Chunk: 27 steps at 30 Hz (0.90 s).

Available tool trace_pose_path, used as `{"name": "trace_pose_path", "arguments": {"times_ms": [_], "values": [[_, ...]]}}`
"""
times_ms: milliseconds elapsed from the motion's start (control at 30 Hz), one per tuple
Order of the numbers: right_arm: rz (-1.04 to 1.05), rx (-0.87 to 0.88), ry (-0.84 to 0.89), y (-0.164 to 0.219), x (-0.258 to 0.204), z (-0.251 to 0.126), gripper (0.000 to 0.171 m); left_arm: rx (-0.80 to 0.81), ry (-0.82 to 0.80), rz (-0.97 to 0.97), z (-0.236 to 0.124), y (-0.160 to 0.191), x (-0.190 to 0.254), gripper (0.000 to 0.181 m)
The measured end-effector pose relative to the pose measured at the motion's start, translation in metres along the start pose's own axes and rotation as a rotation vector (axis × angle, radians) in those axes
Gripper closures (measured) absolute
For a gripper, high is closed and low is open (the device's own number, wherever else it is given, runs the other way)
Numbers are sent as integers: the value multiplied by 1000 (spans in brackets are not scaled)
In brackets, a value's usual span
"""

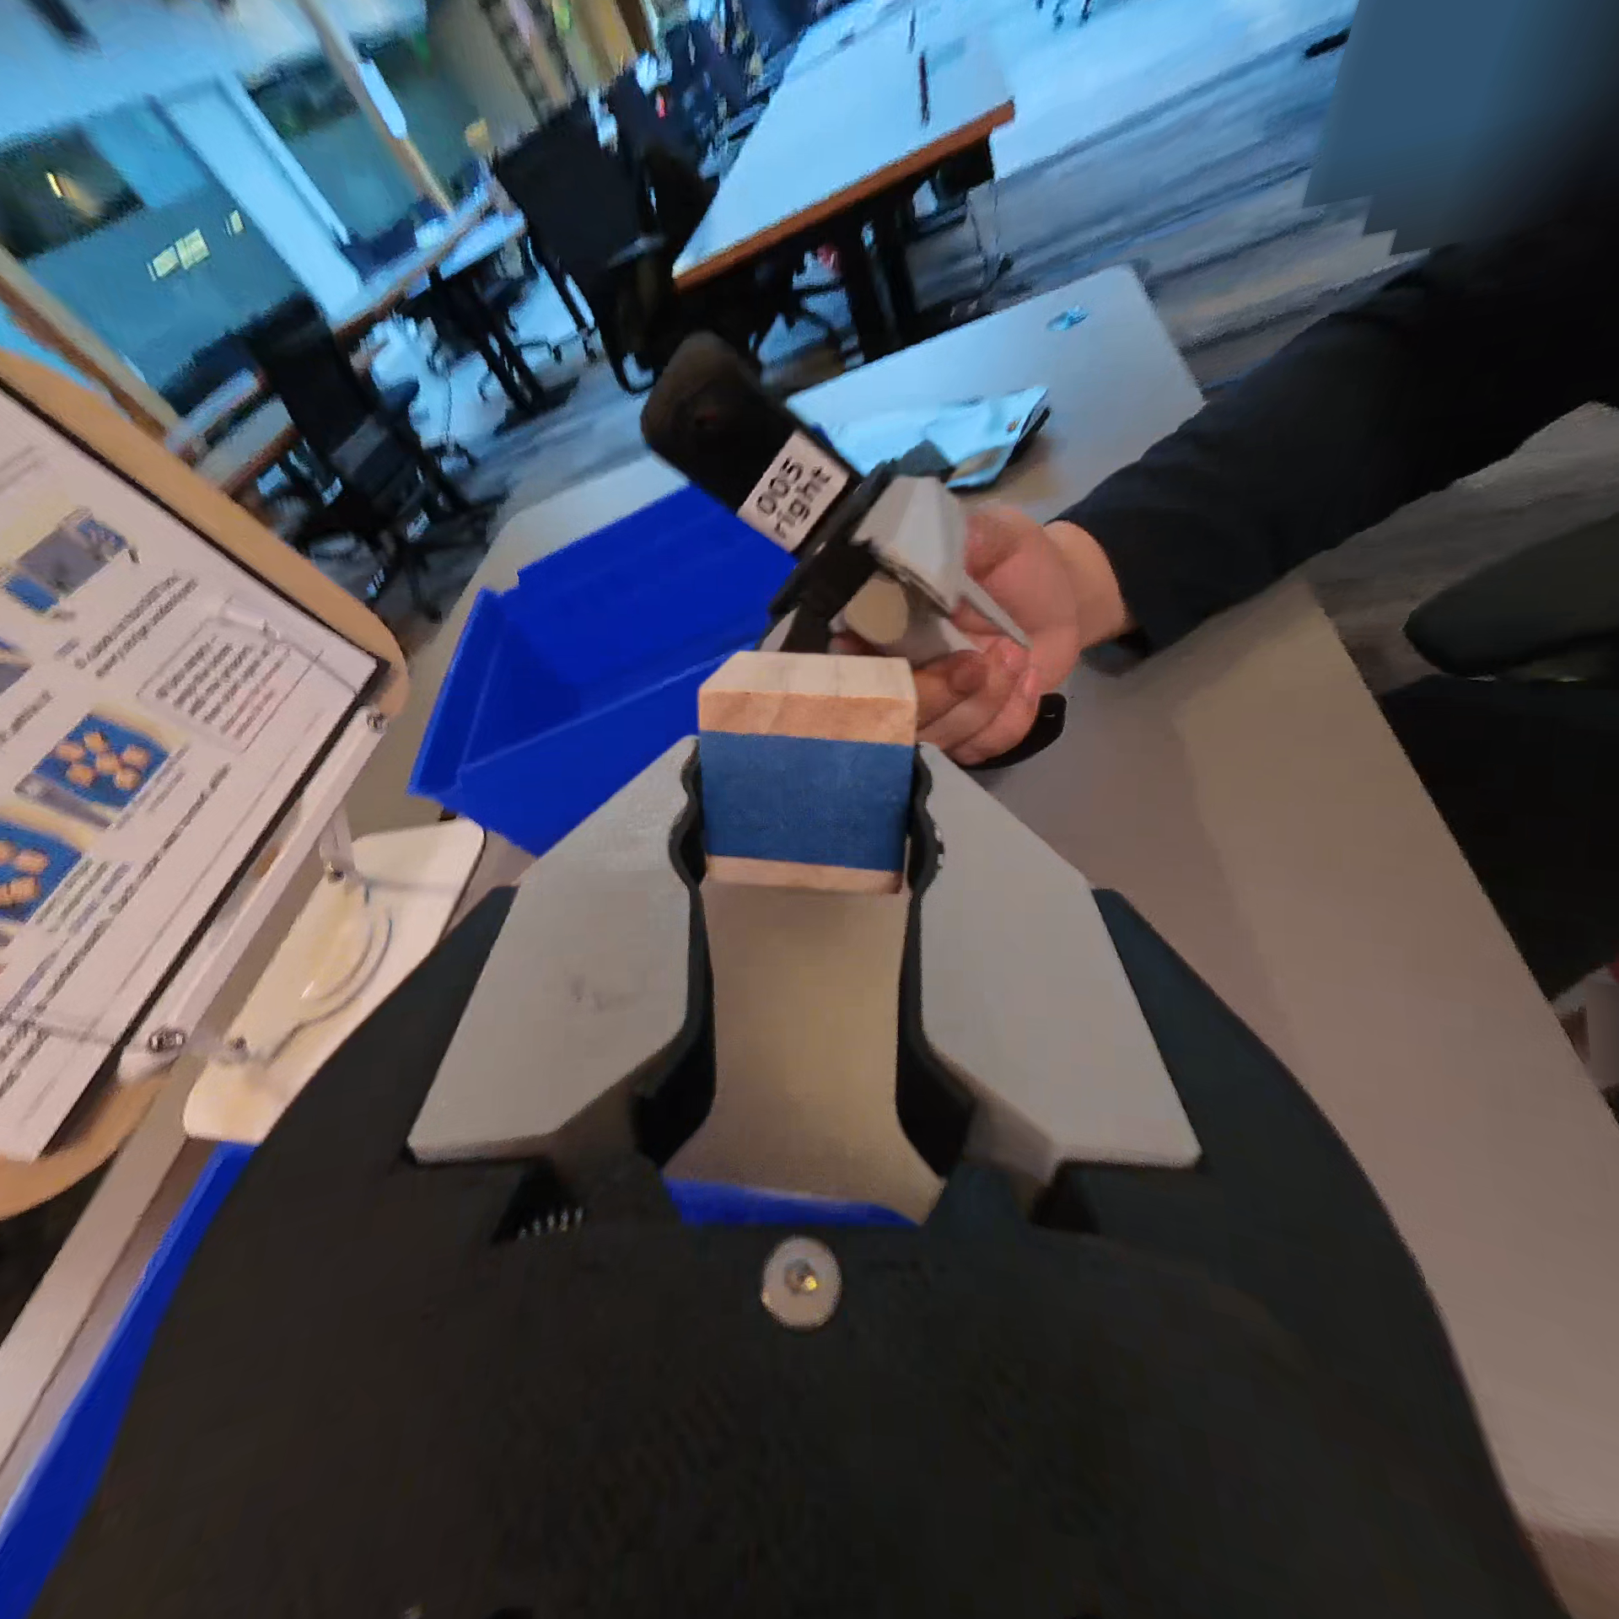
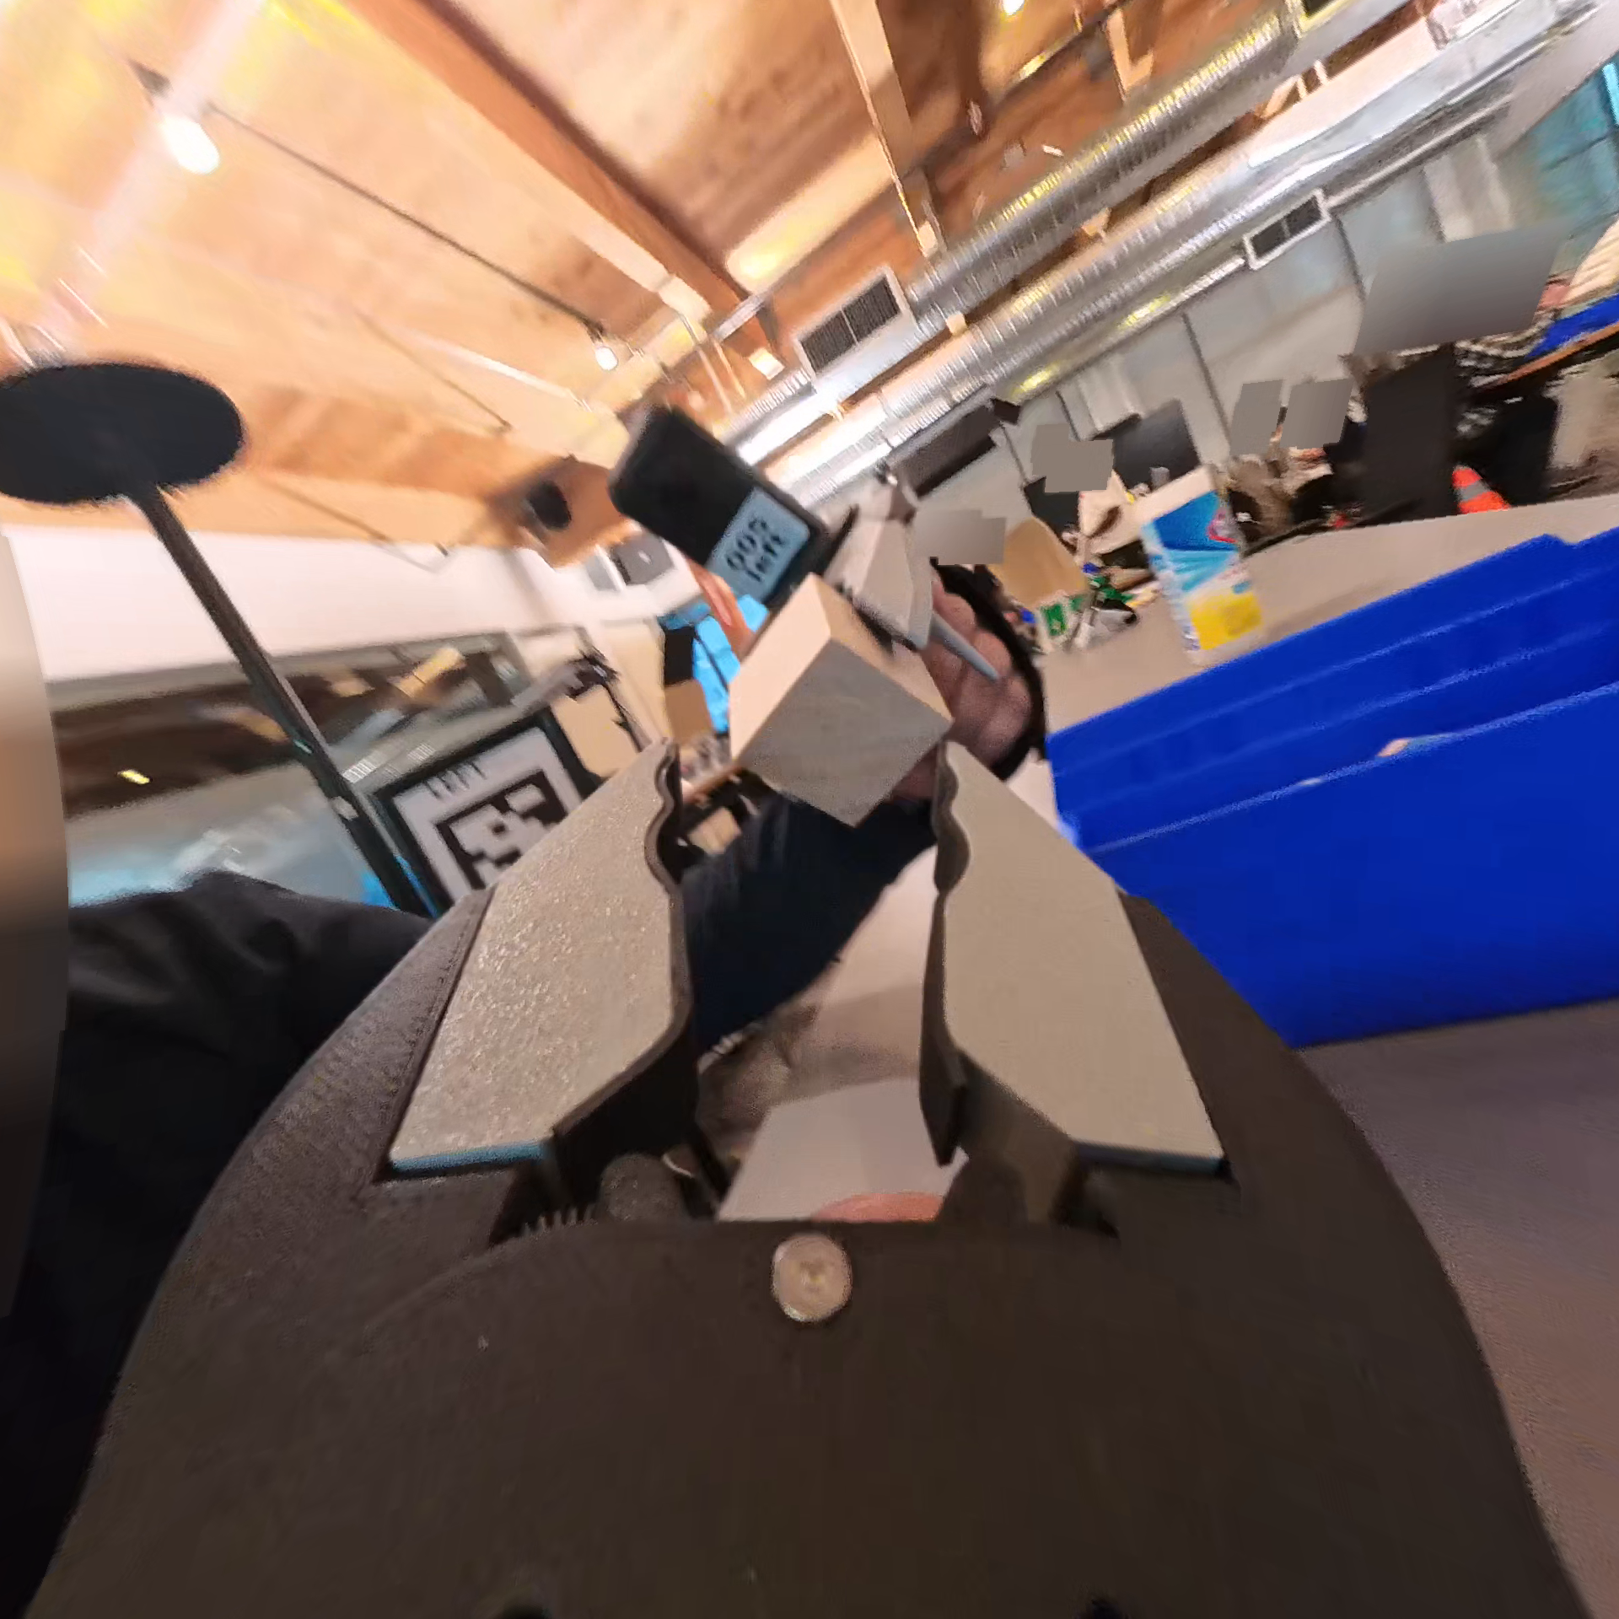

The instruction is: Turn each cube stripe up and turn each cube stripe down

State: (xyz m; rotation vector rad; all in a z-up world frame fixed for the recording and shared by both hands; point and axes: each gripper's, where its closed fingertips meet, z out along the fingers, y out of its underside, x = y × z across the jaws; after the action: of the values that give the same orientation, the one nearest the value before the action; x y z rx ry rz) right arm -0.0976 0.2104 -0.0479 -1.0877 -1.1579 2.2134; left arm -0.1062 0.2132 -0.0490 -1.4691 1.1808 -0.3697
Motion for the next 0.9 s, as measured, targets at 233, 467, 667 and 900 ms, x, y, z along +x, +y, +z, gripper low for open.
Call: {"name": "trace_pose_path", "arguments": {"times_ms": [233, 467, 667, 900], "values": [[110, -50, -19, 8, 5, 1, 114, 44, -54, 191, 24, 0, 2, 138], [125, -81, 12, 14, 12, 0, 122, 35, -114, 293, 30, 6, 6, 138], [162, -133, 23, 24, 15, 3, 124, 53, -136, 328, 29, 15, 13, 138], [158, -112, 38, 23, 15, 3, 127, 54, -153, 284, 27, 17, 13, 139]]}}
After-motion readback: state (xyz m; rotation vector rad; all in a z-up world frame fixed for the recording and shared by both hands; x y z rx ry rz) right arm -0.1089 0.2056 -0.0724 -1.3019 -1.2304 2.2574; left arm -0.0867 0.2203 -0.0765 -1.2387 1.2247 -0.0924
